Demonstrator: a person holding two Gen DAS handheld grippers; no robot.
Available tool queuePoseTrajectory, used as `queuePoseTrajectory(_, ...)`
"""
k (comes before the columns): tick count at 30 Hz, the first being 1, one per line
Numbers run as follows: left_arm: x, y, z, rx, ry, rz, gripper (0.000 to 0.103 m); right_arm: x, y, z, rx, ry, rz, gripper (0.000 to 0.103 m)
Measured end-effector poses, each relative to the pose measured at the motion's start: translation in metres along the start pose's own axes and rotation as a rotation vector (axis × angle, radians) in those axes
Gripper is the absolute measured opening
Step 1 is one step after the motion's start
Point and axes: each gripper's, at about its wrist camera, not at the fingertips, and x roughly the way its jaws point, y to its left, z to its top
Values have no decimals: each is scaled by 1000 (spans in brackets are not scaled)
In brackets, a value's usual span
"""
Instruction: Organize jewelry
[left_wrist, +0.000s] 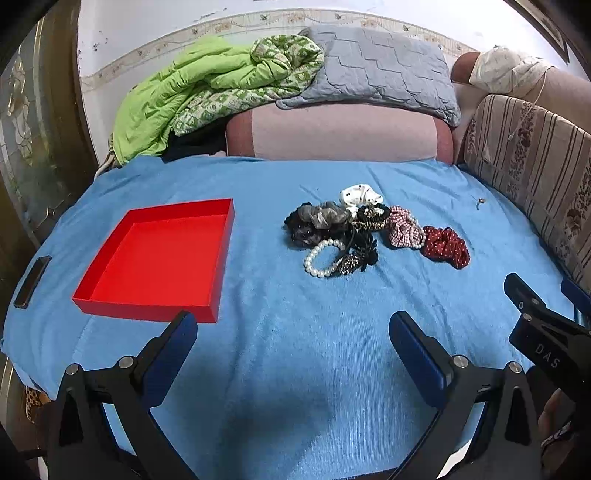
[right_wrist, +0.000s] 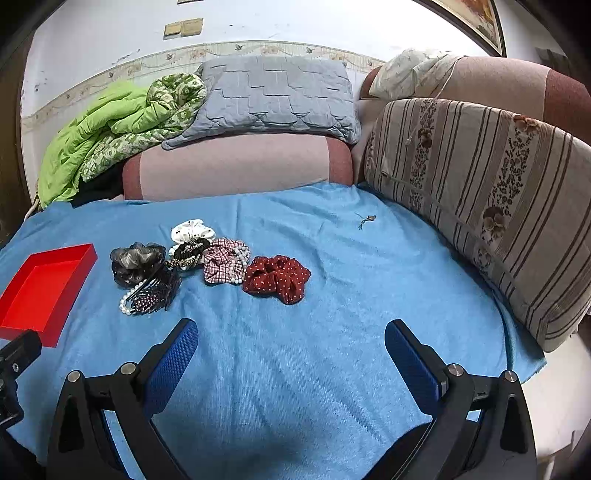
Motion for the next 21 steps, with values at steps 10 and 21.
queuePoseTrajectory(10, 10, 1, -4, -6, 32, -10, 103, 9, 0, -4, 2, 32, 6, 103)
queuePoseTrajectory(21, 16, 3, -5, -12, 50, -13, 103, 15, 2, -7, 0, 52, 18, 102)
